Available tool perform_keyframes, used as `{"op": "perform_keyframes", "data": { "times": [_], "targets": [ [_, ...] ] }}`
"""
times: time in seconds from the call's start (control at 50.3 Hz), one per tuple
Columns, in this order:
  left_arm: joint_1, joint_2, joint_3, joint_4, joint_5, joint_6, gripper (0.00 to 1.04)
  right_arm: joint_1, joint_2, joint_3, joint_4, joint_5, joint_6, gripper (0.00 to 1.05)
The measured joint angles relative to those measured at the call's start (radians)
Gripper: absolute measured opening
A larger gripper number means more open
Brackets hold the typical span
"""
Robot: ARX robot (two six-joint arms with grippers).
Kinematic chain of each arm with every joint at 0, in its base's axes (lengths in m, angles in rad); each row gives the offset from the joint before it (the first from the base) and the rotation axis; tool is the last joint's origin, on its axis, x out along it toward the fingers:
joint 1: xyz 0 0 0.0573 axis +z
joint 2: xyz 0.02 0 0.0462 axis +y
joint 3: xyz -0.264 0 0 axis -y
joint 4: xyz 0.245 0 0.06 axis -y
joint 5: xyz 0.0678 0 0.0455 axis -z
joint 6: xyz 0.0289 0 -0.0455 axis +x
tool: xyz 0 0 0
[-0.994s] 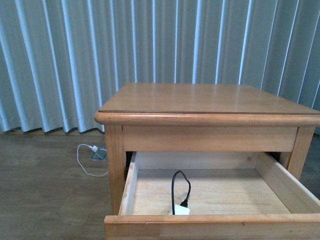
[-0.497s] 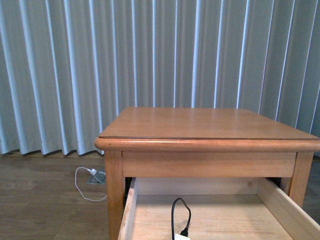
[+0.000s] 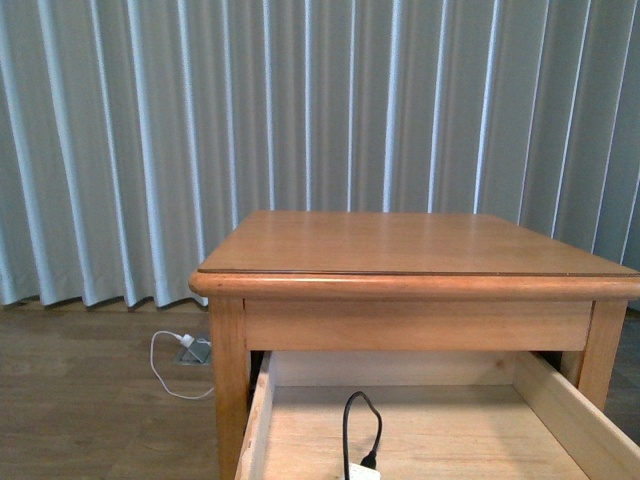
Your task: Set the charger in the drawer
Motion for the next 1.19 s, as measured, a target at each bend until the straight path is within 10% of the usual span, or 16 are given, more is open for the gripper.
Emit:
{"op": "perform_keyframes", "data": {
  "times": [0.676,1.192],
  "targets": [
    [0.0,-0.061,-0.048,0.01,0.002,0.003,0.04,0.0,0.0,0.0,0.0,0.0,0.0,0.96],
    [0.0,-0.061,-0.048,0.01,0.002,0.003,0.95,0.135,0.431,0.14,-0.319,-0.179,-0.042,0.96]
  ]
}}
